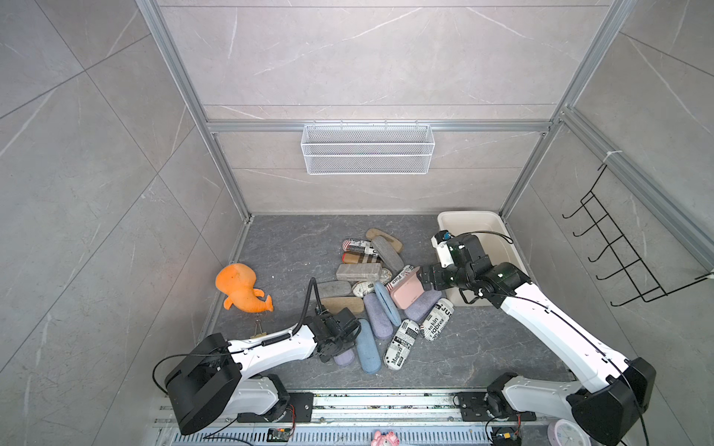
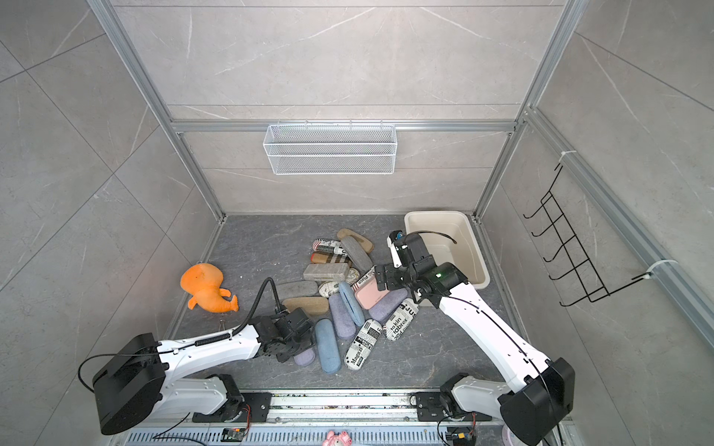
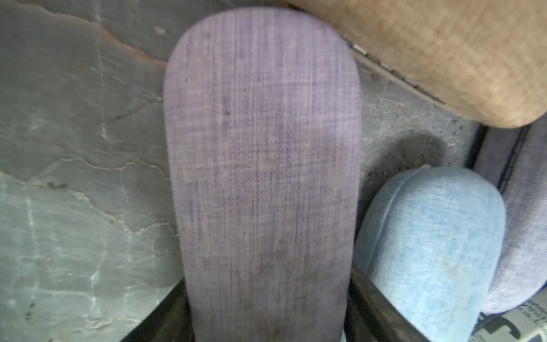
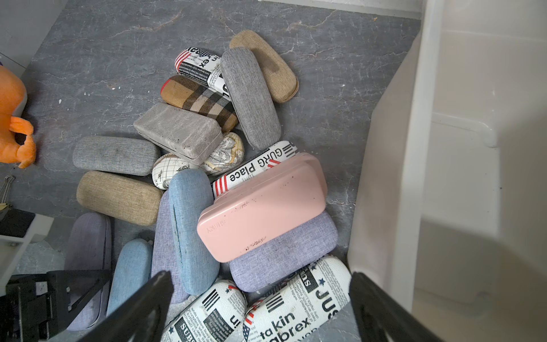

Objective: Put the glasses cases into the storage boxes
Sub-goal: Pick up the glasses case at the center of the board.

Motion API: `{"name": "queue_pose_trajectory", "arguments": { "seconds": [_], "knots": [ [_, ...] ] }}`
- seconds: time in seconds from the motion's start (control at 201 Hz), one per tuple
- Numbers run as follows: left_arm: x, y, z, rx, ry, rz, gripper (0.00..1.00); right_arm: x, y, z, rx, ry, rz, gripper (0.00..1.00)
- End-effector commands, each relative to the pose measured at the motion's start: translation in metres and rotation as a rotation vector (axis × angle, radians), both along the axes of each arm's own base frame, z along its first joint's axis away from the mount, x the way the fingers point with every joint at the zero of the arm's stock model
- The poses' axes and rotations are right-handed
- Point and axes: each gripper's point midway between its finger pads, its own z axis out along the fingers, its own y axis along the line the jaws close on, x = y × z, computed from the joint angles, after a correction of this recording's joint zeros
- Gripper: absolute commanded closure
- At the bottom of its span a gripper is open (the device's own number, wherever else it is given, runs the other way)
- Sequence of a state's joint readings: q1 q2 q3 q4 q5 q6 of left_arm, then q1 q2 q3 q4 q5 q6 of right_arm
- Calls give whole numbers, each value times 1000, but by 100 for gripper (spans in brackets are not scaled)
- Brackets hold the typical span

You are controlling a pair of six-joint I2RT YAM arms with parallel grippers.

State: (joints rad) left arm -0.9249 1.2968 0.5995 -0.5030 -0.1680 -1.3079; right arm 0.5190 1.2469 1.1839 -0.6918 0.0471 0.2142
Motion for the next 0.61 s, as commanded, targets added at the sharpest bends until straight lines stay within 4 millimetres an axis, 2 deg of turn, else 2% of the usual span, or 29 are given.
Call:
{"name": "queue_pose_trajectory", "arguments": {
  "seconds": [0.0,0.224,0.429,0.513,0.603],
  "knots": [
    [-20,18,-11,89,94,-66,30,-5,4,13,29,-8,7,4],
    [-29,24,-17,94,116,-110,25,-4,6,15,33,-7,14,4],
    [-31,30,-15,111,98,-153,49,-5,9,13,43,2,17,8],
    [-30,32,-7,109,79,-167,50,-6,11,14,54,7,23,8],
    [-28,25,9,70,33,-215,52,-8,13,15,67,13,28,9]
  ]
}}
